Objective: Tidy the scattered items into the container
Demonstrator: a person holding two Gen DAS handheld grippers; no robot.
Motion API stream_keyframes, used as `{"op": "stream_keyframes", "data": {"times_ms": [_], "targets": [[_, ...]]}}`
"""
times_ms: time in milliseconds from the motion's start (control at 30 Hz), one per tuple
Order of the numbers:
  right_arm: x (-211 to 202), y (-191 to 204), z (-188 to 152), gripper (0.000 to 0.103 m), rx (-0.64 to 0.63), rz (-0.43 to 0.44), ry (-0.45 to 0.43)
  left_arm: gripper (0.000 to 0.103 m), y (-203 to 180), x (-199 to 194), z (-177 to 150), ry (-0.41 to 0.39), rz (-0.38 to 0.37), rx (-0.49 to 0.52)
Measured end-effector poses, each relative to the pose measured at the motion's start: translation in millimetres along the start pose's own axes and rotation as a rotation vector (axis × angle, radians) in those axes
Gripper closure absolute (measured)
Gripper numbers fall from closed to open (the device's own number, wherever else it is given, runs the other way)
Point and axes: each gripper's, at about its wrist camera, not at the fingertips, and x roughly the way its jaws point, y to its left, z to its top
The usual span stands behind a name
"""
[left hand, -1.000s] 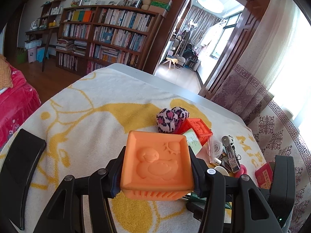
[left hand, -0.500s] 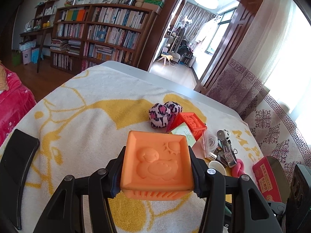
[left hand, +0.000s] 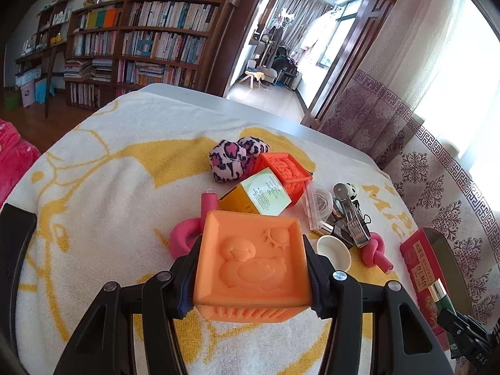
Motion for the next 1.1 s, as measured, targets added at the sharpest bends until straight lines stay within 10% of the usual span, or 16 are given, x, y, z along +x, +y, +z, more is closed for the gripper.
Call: {"op": "stream_keyframes", "data": {"times_ms": [900,967,1033,1100], "targets": [[-95.6,-157.5,2.4,0.084,0.269,-0.266,-0.237,0.047,-292.7,-2.9,-36.5,0.168,-0.42,0.429],[-96.8,-161.2,2.4,0.083,0.276,-0.288,-0.246,0.042,-305.3,-1.3,-38.2,0.168,-0.45,0.432],[-97.1,-165.7,1.6,0.077,0.285,-0.299,-0.249,0.004,-311.9,-2.1,-37.9,0.152,-0.465,0.428],[-98.1,-169.0,-0.4,0.055,0.301,-0.291,-0.254,0.001,-309.8,-8.1,-35.8,0.097,-0.463,0.414]]}}
